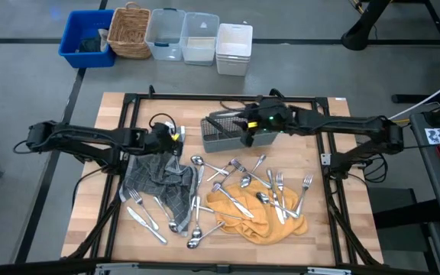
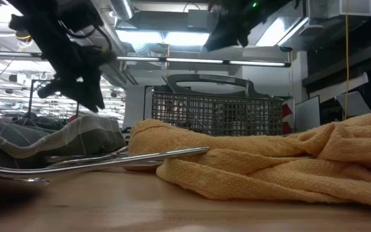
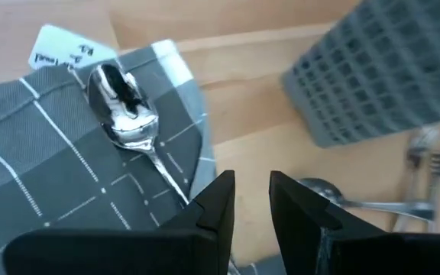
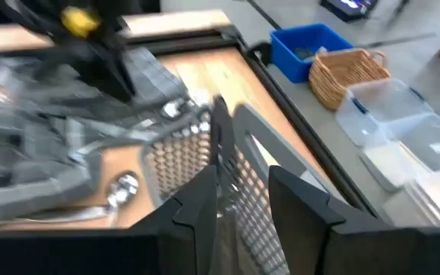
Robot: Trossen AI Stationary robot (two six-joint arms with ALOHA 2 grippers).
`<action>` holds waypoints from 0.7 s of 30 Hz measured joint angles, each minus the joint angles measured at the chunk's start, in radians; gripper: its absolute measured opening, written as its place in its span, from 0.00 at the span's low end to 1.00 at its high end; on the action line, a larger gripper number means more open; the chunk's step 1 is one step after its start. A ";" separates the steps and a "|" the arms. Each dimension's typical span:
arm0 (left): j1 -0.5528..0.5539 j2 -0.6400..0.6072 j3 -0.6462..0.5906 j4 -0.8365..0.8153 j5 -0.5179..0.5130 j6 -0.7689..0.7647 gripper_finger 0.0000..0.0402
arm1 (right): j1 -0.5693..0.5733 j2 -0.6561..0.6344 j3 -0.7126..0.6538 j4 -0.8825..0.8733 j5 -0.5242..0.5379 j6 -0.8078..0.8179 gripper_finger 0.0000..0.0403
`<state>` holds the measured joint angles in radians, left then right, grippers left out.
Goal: Sort silverware
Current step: Put the silver spoon into the gray utensil holder
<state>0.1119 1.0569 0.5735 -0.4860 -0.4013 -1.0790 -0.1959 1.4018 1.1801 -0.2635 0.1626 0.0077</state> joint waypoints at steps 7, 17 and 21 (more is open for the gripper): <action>0.082 0.135 0.000 -0.005 0.081 -0.051 0.18 | 0.000 -0.112 0.000 -0.065 -0.069 0.089 0.30; 0.147 0.274 0.000 0.000 0.110 -0.074 0.18 | 0.000 -0.202 0.000 -0.237 -0.154 0.175 0.30; 0.169 0.308 0.000 0.014 0.110 -0.074 0.18 | 0.000 -0.205 0.000 -0.300 -0.156 0.178 0.30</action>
<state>0.2814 1.3650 0.5739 -0.4725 -0.2909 -1.1532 -0.1959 1.1965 1.1801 -0.5630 0.0063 0.1856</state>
